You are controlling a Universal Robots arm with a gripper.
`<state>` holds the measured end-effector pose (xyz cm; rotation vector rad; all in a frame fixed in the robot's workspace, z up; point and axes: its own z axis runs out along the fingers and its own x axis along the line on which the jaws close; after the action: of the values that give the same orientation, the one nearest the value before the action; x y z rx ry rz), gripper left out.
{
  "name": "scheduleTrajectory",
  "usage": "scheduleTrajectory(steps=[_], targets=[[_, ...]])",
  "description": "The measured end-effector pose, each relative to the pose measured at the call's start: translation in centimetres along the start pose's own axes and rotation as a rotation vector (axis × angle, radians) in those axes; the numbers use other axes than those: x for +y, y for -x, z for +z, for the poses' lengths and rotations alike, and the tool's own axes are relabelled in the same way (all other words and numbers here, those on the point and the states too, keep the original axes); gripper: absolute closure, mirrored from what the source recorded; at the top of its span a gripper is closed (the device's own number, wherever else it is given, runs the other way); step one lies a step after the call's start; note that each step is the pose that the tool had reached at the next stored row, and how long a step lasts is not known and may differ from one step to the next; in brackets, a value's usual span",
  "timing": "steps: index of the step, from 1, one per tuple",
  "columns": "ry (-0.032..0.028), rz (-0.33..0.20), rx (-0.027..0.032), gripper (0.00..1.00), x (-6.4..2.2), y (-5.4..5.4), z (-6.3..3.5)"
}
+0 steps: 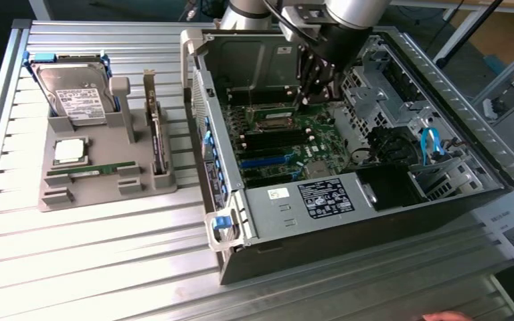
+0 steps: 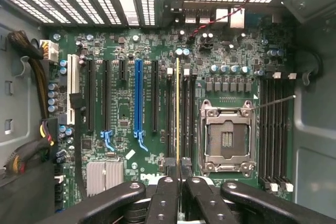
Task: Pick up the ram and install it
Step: 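Insert the ram into the slot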
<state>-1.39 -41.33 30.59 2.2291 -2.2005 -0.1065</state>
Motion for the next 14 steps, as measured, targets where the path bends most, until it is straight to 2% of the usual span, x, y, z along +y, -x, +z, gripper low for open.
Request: scheduleTrajectory(steps=[14], targets=[[-0.0006, 0.0, -0.0001, 0.88, -0.04, -0.1, 1.95]])
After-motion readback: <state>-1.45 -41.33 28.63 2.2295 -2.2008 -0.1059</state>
